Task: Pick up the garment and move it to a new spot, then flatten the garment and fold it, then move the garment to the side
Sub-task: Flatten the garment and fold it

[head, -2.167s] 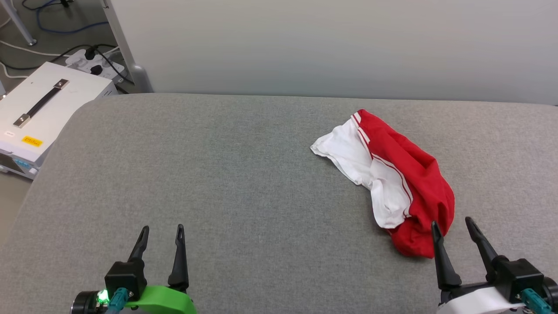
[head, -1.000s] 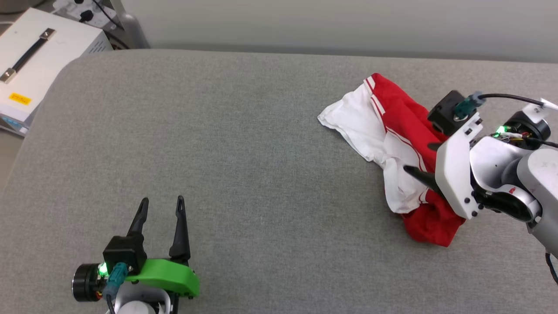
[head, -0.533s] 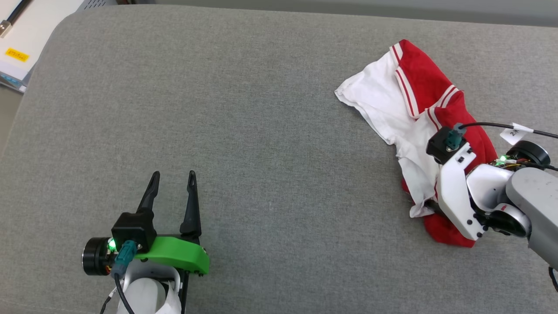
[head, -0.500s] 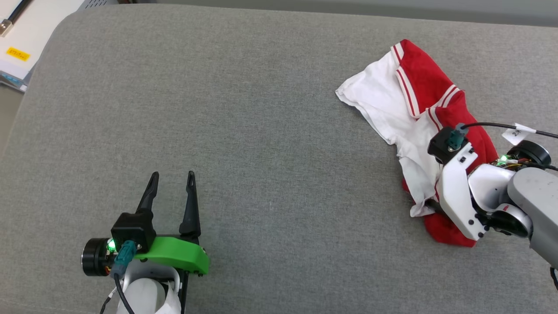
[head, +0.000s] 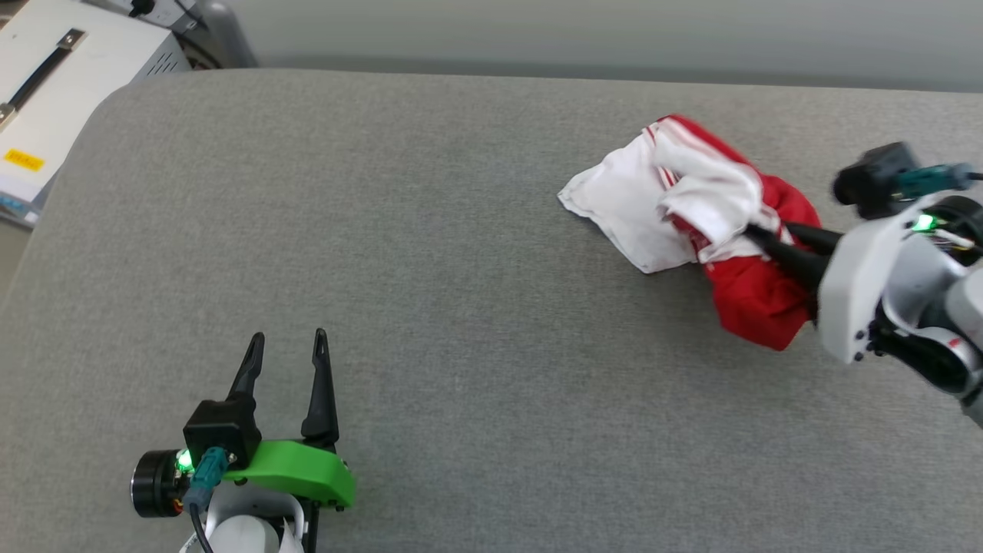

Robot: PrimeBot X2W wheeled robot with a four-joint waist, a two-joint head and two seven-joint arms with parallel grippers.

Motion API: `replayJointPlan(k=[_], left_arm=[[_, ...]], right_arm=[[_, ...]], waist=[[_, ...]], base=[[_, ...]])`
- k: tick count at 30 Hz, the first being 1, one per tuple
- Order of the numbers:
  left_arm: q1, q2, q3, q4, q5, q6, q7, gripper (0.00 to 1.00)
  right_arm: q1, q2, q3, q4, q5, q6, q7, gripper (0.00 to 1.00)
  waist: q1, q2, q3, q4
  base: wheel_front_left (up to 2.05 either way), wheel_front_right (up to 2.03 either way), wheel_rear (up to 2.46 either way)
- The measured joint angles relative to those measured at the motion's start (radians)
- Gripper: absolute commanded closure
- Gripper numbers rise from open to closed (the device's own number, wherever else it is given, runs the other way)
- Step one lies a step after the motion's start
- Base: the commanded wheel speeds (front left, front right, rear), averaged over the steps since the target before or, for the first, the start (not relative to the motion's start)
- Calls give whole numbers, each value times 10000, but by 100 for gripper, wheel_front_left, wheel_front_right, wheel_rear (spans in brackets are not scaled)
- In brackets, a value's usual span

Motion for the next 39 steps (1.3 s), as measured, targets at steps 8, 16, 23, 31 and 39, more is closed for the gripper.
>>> replayJointPlan(k=[8,16,23,31,39], left_arm=[[184,-2,56,-44,8,0,0,0],[192,-4,29,-82,25,-2,0,0],[180,-6,96,-73,127,-13,0,0],[191,-6,73,54,176,-13,0,0],[500,-6,192,-4,207,-13,0,0]], right_arm=[[2036,-140,-2842,493,1187,0,-1716,100],[3652,213,-5162,3154,1808,0,-2834,100],[3861,911,-6368,6621,1883,0,-3323,100],[3648,1112,-6514,7306,1350,0,-4071,0],[3239,213,-7101,5954,178,0,-4581,0]], waist=[[0,0,-314,-530],[0,0,-186,-623],[0,0,98,-470],[0,1,-176,-429],[0,0,-659,-514]], base=[[0,0,0],[0,0,0],[0,0,0],[0,0,0],[0,0,0]])
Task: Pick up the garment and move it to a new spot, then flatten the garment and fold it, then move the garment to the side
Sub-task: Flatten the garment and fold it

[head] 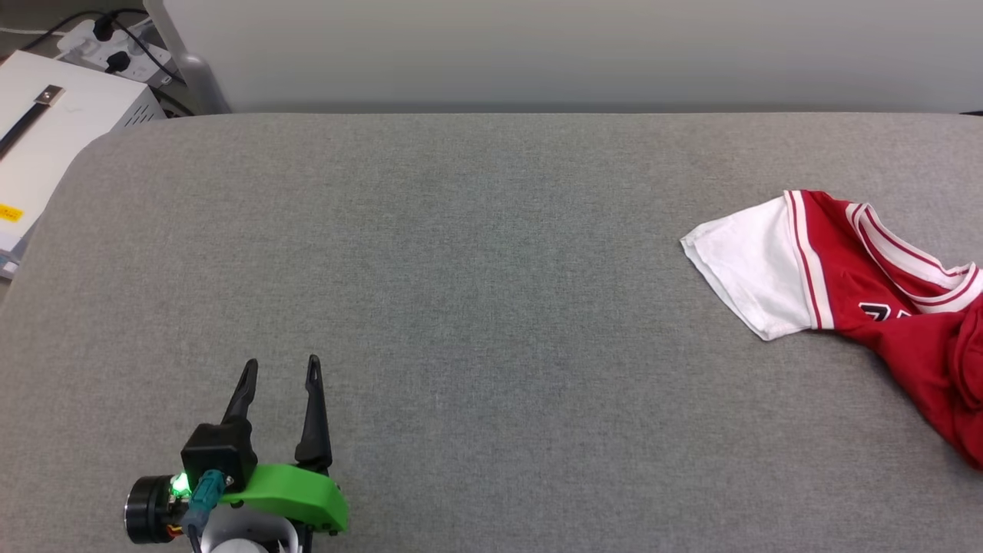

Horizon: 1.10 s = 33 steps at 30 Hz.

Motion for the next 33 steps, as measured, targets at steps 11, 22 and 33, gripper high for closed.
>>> replayJointPlan(k=[11,22,33], left_arm=[[-13,-2,-52,-267,56,0,0,0],[-525,-2,-234,-458,54,12,0,0],[-1352,-4,-477,-640,-50,111,0,0]], right_arm=[[-1476,-307,-161,-4638,-3363,0,2038,0],[-2368,-414,2661,-7066,-2483,2,8635,0],[-3326,-272,4794,-5614,-2063,2,10694,0]], waist=[[0,-1,272,63],[0,-1,992,396],[0,-1,2086,780]], base=[[0,0,0],[0,0,0],[0,0,0]])
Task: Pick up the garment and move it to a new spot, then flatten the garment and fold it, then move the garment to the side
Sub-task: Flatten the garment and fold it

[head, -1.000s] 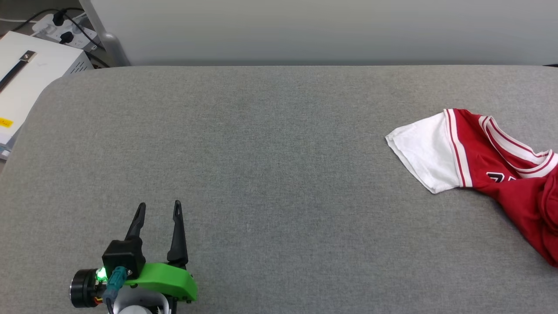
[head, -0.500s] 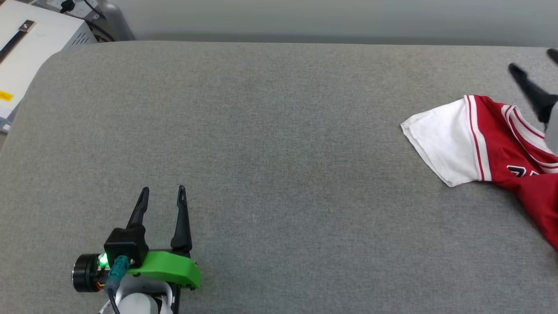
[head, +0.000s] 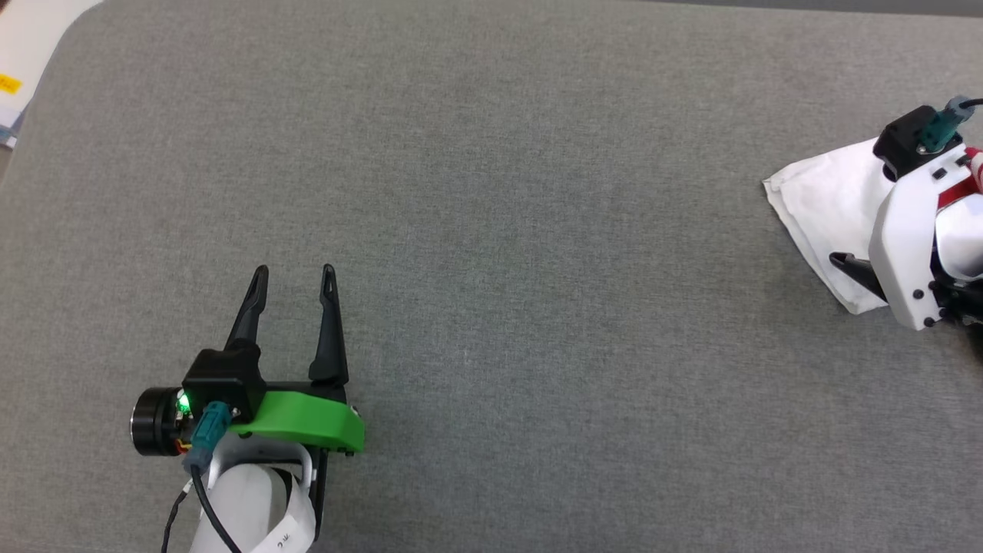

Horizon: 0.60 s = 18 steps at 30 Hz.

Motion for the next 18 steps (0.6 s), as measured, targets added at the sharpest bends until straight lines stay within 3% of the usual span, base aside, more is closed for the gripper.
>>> replayJointPlan(k=[4,9,10,11,18], left_arm=[[-164,0,-105,15,-82,44,0,0],[-257,-2,-209,90,-165,130,0,0],[-256,-2,-201,121,-165,157,0,0],[-254,-2,-188,148,-165,169,0,0],[-108,0,61,215,-163,171,0,0]], right_arm=[[-167,313,541,1051,-128,0,-403,0],[-457,132,1064,1699,-29,0,-871,0],[-495,107,1093,1762,21,2,-1147,81],[-499,121,1104,1847,82,2,-1452,100],[-461,163,947,1998,677,0,-3530,100]], waist=[[0,0,395,157],[0,0,632,387],[0,0,628,416],[0,0,601,430],[0,1,76,355]], base=[[0,0,0],[0,0,0],[0,0,0],[0,0,0],[0,0,0]])
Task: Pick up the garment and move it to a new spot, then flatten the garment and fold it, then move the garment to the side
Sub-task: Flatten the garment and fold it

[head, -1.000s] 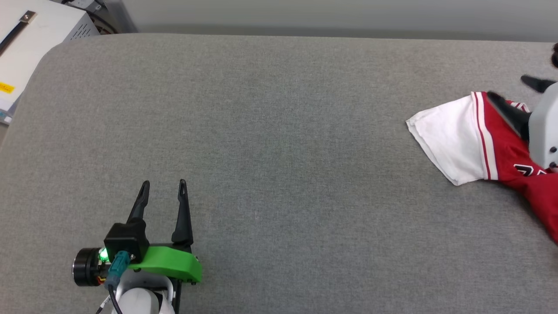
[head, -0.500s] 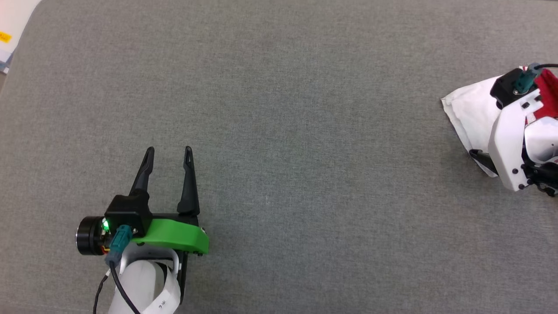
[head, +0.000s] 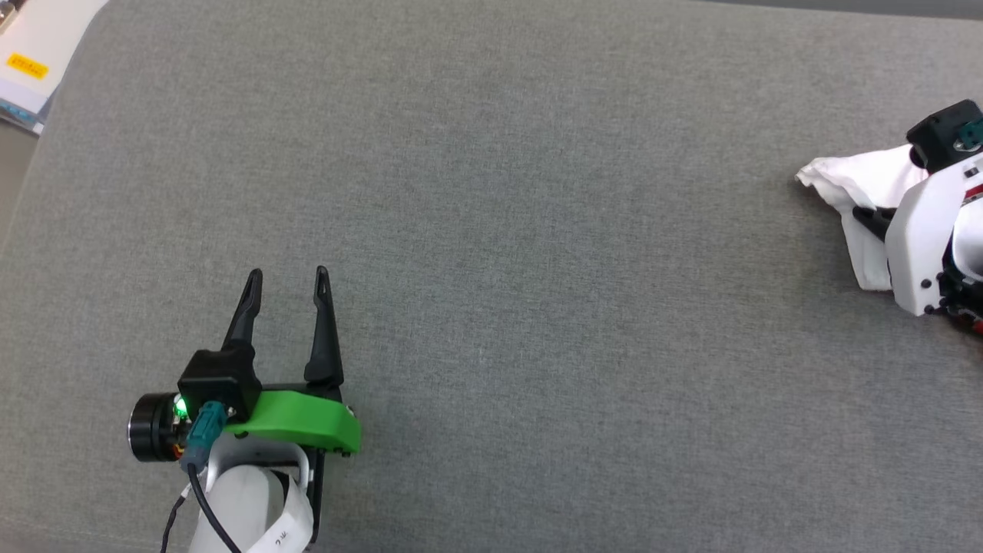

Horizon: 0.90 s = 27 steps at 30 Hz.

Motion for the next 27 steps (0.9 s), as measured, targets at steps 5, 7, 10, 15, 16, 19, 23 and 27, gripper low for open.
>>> replayJointPlan(k=[5,7,10,15,16,19,23,27], left_arm=[[410,-2,130,0,25,-6,0,0],[581,-2,203,-6,27,-8,0,0],[779,-2,288,-10,104,-31,0,0],[898,-2,322,-61,132,-96,0,0],[900,-2,334,-81,132,-96,0,0],[901,-2,322,-113,130,-98,0,0],[899,-4,278,-125,113,-92,0,0],[887,-2,201,-125,79,-69,0,0]], right_arm=[[87,-387,-462,-600,368,0,-963,100],[173,-587,-675,-955,476,0,-1160,100],[238,-746,-1016,-1490,608,0,-1360,100],[306,-742,-1534,-2374,581,0,-1465,100],[306,-688,-1611,-2531,558,0,-1452,100],[303,-336,-1622,-2878,291,0,-1313,100],[121,629,-1250,-3074,-169,0,-1091,100],[-473,1801,-512,-2964,-483,0,-1001,100]], waist=[[0,0,-605,-163],[0,0,-874,-230],[0,0,-1224,-316],[0,0,-1659,-372],[-1,0,-1711,-356],[0,0,-1748,-239],[0,0,-1641,-15],[0,0,-1434,213]], base=[[0,0,0],[0,0,0],[0,0,0],[0,0,0],[0,0,0],[0,0,0],[0,0,0],[0,0,0]])
